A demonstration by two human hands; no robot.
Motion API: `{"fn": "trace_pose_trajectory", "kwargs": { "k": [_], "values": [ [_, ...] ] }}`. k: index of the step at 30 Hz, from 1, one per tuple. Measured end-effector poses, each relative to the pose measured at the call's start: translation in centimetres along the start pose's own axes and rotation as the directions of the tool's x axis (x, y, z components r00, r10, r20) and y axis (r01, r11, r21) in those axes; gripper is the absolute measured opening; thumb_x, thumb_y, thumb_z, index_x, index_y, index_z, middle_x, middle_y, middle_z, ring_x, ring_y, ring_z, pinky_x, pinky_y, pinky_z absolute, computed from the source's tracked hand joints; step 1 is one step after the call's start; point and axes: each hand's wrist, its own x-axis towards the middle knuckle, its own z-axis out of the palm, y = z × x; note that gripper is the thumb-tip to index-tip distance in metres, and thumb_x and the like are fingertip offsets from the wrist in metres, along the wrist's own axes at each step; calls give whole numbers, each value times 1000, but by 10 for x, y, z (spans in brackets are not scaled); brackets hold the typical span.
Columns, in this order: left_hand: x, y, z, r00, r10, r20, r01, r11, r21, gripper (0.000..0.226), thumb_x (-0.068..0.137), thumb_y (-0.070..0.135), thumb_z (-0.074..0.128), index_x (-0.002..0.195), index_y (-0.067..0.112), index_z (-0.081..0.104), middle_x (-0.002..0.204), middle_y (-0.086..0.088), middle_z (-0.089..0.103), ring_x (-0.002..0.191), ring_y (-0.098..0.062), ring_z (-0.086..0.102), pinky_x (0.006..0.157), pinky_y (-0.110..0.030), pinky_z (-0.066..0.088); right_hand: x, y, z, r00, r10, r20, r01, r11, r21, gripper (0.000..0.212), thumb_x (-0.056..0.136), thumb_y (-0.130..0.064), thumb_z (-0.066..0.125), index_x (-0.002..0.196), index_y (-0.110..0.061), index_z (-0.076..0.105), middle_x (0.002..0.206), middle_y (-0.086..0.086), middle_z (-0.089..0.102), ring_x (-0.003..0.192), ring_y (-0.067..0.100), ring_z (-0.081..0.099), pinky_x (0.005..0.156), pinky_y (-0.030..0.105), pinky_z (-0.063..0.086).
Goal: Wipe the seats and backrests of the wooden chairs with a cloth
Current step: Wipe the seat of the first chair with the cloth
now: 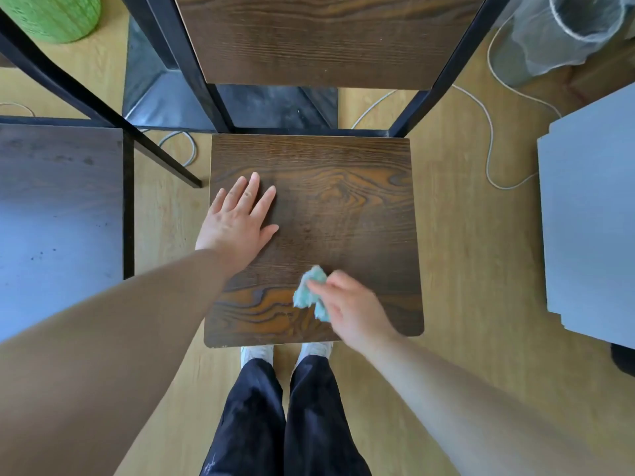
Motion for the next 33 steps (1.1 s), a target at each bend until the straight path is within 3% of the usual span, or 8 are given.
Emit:
{"fn": "trace_pose_trajectory", "kwargs": {
  "k": [5, 8, 12, 15, 19, 25, 33],
  "values": [
    [18, 19, -6, 999, 38, -3, -38, 999, 11, 66, 103, 55, 23, 159, 28, 0, 167, -5, -7, 153, -25, -7, 125, -46, 6, 57, 57, -79, 931, 96, -352, -105, 994, -7, 38, 91, 1, 58, 124, -14, 67, 93, 5, 56, 80, 20, 56, 69, 33, 49],
    [28, 24, -10, 999, 37, -6, -36, 999, 29, 66, 103, 55, 20, 158, 29, -3, 167, -4, -9, 153, -24, -8, 124, -46, 6, 94, 87, -119, 904, 121, -410, -155, 987, -51, 35, 95, -2, 53, 126, -11, 65, 95, 5, 55, 84, 22, 56, 72, 32, 48],
    [39, 27, -13, 999, 39, -1, -39, 999, 35, 66, 103, 55, 20, 158, 29, -4, 167, -3, -10, 153, -24, -10, 124, -46, 4, 130, 118, -144, 919, 163, -358, -229, 962, -151, 36, 100, -8, 48, 132, -15, 62, 103, 1, 54, 93, 20, 55, 72, 23, 41],
    [44, 25, -12, 999, 54, 1, -54, 998, 42, 66, 103, 55, 22, 158, 29, -3, 167, -3, -9, 153, -24, -9, 124, -46, 4, 136, 131, -138, 941, 229, -251, -269, 953, -138, 39, 101, -10, 46, 138, -17, 55, 127, 3, 55, 108, 22, 55, 84, 26, 46],
    [45, 18, -7, 998, 51, 21, -53, 997, 62, 67, 102, 56, 22, 158, 30, -3, 167, -3, -8, 153, -25, -8, 124, -47, 5, 138, 131, -132, 940, 269, -209, -302, 942, -147, 43, 102, -13, 45, 145, -18, 47, 135, 1, 51, 117, 21, 51, 94, 25, 42],
    [43, 21, -7, 998, 41, 37, -43, 997, 57, 67, 102, 55, 23, 159, 29, -2, 167, -4, -7, 153, -25, -8, 124, -47, 6, 125, 128, -121, 950, 237, -205, -266, 956, -127, 41, 99, -8, 49, 138, -20, 55, 115, 1, 57, 103, 20, 55, 82, 24, 45],
    [37, 32, -15, 998, 63, 15, -63, 997, 40, 67, 102, 55, 24, 159, 29, -1, 167, -5, -6, 153, -26, -6, 124, -47, 6, 61, 91, -67, 979, 179, -99, -189, 976, -107, 47, 94, -4, 54, 138, -21, 56, 106, -2, 57, 89, 19, 58, 74, 26, 46]
  ]
}}
